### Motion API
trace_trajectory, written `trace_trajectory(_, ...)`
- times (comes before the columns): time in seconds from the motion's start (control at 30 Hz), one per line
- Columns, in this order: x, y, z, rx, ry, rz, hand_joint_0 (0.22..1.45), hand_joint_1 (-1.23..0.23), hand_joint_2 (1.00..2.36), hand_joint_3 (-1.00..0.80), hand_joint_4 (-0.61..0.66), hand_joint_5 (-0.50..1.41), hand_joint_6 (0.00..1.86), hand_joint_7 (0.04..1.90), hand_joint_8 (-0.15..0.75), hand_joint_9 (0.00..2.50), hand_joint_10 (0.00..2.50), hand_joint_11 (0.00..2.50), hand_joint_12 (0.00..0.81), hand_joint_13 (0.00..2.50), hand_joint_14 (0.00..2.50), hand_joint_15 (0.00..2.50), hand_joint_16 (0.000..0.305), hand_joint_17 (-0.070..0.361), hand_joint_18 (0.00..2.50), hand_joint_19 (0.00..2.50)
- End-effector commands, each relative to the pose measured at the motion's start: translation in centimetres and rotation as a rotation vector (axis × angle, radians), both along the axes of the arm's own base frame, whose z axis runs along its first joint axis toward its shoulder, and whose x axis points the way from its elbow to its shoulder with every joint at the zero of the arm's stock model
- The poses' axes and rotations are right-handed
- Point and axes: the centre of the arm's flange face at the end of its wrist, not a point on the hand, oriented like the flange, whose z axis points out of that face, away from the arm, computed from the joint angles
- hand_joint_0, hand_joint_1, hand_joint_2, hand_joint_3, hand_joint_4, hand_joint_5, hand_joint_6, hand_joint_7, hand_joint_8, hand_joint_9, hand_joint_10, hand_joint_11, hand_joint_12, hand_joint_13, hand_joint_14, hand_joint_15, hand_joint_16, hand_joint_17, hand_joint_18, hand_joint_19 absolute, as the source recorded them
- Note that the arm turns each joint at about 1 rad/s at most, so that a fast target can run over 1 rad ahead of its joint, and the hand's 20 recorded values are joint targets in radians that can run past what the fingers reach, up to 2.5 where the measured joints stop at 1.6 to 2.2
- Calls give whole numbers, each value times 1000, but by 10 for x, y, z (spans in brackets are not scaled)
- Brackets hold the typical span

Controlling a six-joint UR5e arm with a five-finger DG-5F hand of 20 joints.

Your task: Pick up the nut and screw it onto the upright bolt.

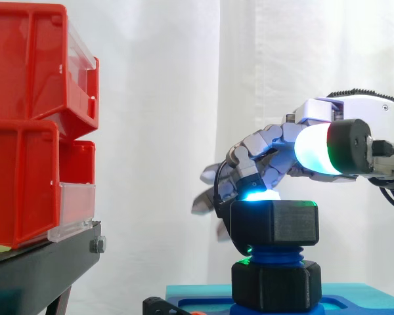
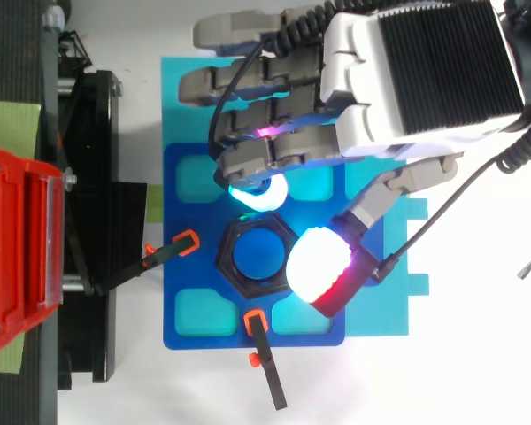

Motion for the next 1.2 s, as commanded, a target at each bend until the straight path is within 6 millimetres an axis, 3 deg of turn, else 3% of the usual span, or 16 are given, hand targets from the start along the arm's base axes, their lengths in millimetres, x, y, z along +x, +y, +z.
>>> trace_trajectory(0.0, -1, -3, 0, -1, 0, 2, 515, -192, 1000, -500, 41, 62, 595, 1313, 231, 1278, 0, 0, 159, 768, 0, 0, 12, 26, 458, 0)
trace_trajectory(0.07, -1, -3, 0, -2, -2, 4, 519, -205, 1000, -500, 27, 57, 643, 1204, 249, 1466, 0, 38, 132, 895, 0, 0, 8, 19, 596, 0)
trace_trajectory(0.2, 0, -5, 1, -3, -12, 5, 522, -217, 1000, -500, 6, 57, 662, 1154, 234, 1543, 3, 96, 125, 970, 0, 0, 6, 14, 674, 0)
trace_trajectory(0.5, -2, -16, 2, -7, -23, 8, 519, -206, 1000, -500, 7, 59, 628, 1229, 217, 1575, 4, 123, 130, 990, 0, 0, 7, 16, 680, 0)
trace_trajectory(0.57, -3, -20, 2, -8, -23, 8, 514, -181, 1000, -500, 76, 60, 516, 1435, 263, 1513, 3, 116, 147, 949, 0, 0, 9, 21, 604, 0)
trace_trajectory(0.67, -4, -25, 3, -12, -31, 15, 506, -152, 1000, -500, 202, -8, 505, 1182, 274, 1339, 0, 92, 185, 812, 0, 0, 14, 31, 461, 0)
trace_trajectory(0.77, -3, -28, 6, -15, -58, 24, 500, -150, 1000, -500, 249, -68, 504, 1005, 277, 1177, 2, 57, 224, 702, 0, 0, 21, 47, 390, 0)
trace_trajectory(1.17, 0, -20, 10, -20, -90, 46, 465, -92, 1000, -500, 125, -194, 501, 613, 206, 496, 0, 0, 305, 214, 0, 0, 37, 83, 0, 0)
